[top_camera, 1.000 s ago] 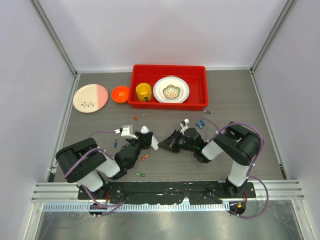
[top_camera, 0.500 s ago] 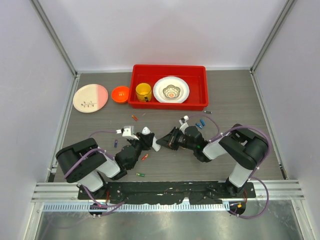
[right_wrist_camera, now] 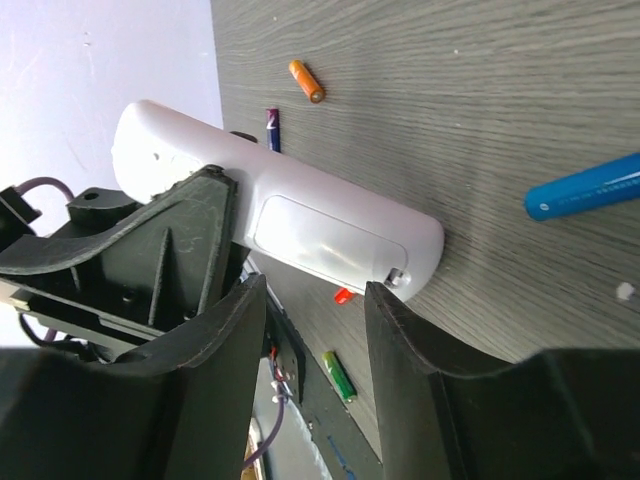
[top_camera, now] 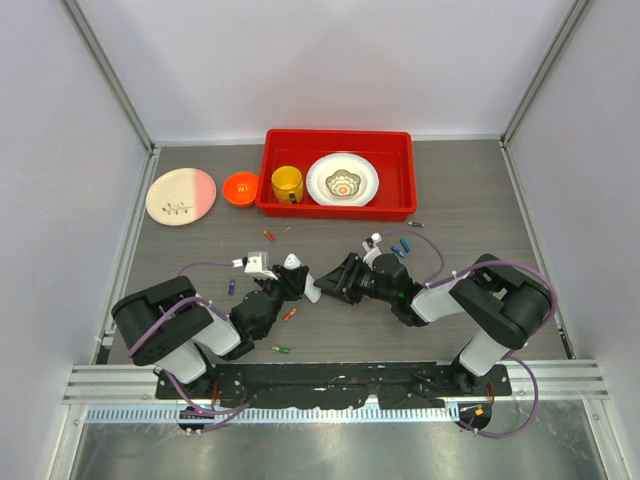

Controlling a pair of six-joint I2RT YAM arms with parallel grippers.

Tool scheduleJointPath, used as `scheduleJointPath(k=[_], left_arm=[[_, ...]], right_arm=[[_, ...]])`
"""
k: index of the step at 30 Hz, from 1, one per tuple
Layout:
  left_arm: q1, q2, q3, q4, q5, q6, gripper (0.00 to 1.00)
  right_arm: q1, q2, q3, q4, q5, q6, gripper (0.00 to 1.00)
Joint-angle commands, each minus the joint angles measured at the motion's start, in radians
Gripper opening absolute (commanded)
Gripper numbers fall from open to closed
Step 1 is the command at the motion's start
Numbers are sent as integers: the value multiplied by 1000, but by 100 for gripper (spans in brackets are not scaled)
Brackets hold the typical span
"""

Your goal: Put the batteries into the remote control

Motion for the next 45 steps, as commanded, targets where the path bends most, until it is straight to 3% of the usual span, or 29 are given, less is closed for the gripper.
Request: scheduleJointPath(k=[1, 23, 45], left_arm=[[-12, 8, -9, 194, -41, 49, 0], [-56, 45, -4, 194, -87, 83, 0], [-87, 57, -1, 194, -87, 88, 0]], right_arm=[[2, -30, -7, -38, 22, -25, 50], [2, 72, 6, 81, -9, 24, 46], [2, 79, 9, 132, -14, 33, 29]])
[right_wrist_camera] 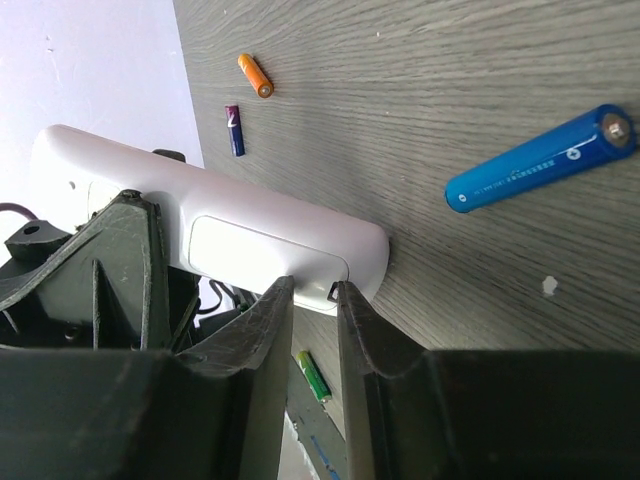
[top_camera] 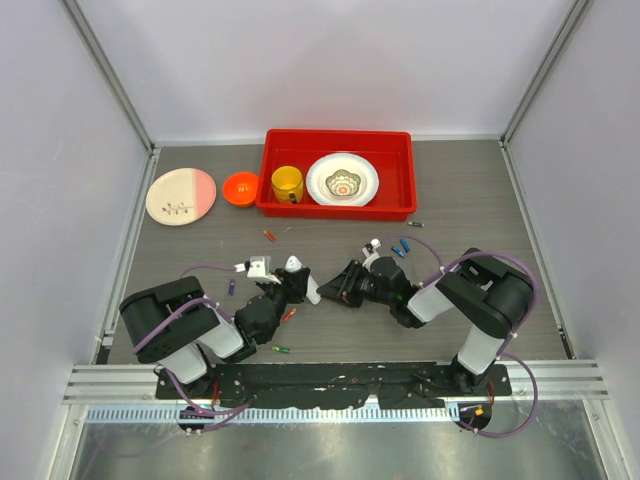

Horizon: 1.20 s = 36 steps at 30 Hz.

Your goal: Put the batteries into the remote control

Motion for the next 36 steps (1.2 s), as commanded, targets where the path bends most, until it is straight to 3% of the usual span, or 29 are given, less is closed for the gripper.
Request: scheduleJointPath(k=[1, 36], left_arm=[[-26, 18, -4, 144, -1, 56, 0], [-46, 11, -7, 144, -46, 123, 0]], right_arm=[[3, -11, 19, 96, -5, 10, 29], [3, -59, 13, 63, 3, -5, 28]])
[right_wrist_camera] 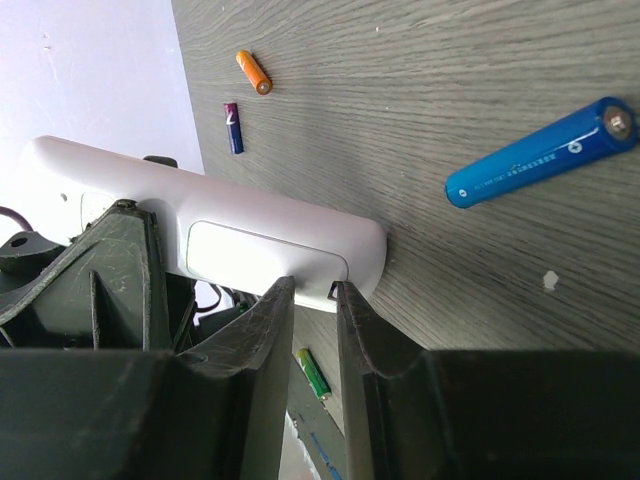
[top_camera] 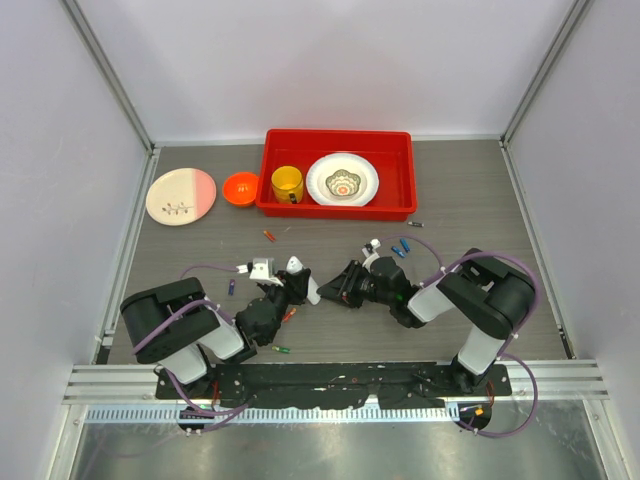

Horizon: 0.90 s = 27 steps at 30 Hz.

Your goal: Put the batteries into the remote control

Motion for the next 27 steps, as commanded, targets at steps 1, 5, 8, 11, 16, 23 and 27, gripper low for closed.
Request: scheduleJointPath(k=[1, 5, 8, 11, 16, 23, 27], left_arm=[[-17, 11, -7, 127, -18, 51, 0], [-17, 14, -7, 127, -22, 53, 0], [-19, 16, -6, 127, -22, 53, 0], [-19, 16, -6, 127, -24, 53, 0], [-20, 11, -6, 127, -24, 50, 0], [-22, 11, -12, 126, -38, 47, 0], [-22, 12, -13, 126, -39, 40, 0]], right_arm=[[3, -54, 11, 77, 5, -3, 28], [3, -61, 6, 75, 7, -5, 28], [1, -67, 3, 75, 7, -7, 28], [4, -70, 0, 72, 8, -8, 28], [-3, -72, -4, 72, 8, -10, 28], [-11, -80, -23, 72, 17, -13, 28], [-13, -89, -27, 60, 19, -22, 28]])
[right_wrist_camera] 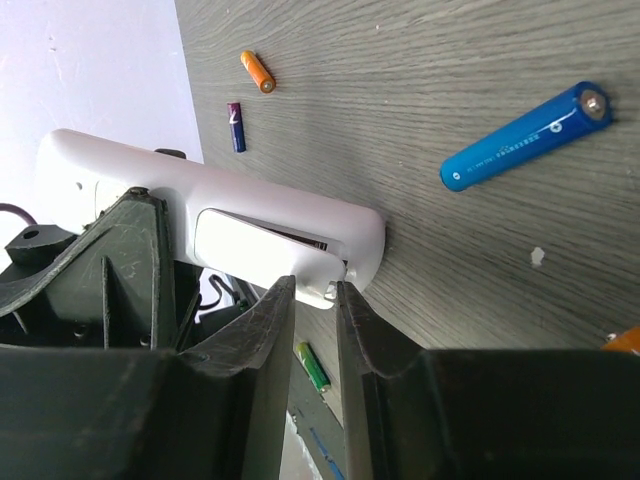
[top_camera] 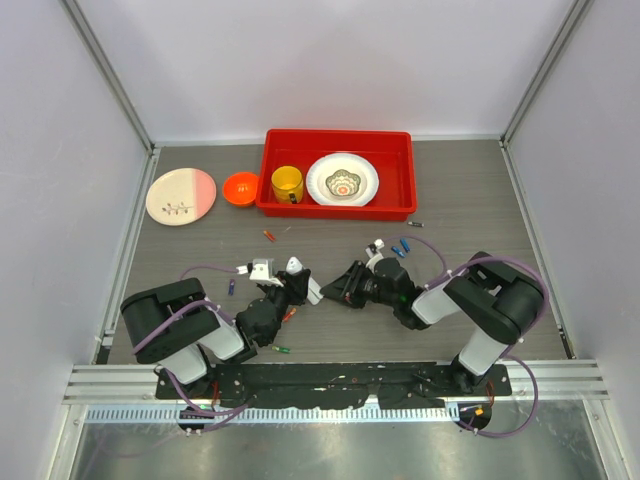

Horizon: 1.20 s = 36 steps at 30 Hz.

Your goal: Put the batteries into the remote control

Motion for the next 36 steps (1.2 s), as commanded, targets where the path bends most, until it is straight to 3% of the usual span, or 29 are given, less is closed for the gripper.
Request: scheduleJointPath(k=[1, 24, 36], left_arm=[[-12, 12, -14, 124, -19, 38, 0], [-14, -3, -37, 125, -58, 35, 0], [-14, -20, -50, 122, -91, 61, 0]], right_arm=[[-4, -49, -1, 70, 16, -16, 28], [-39, -49, -56, 61, 26, -42, 28], [-73, -128, -91, -23, 35, -86, 30]])
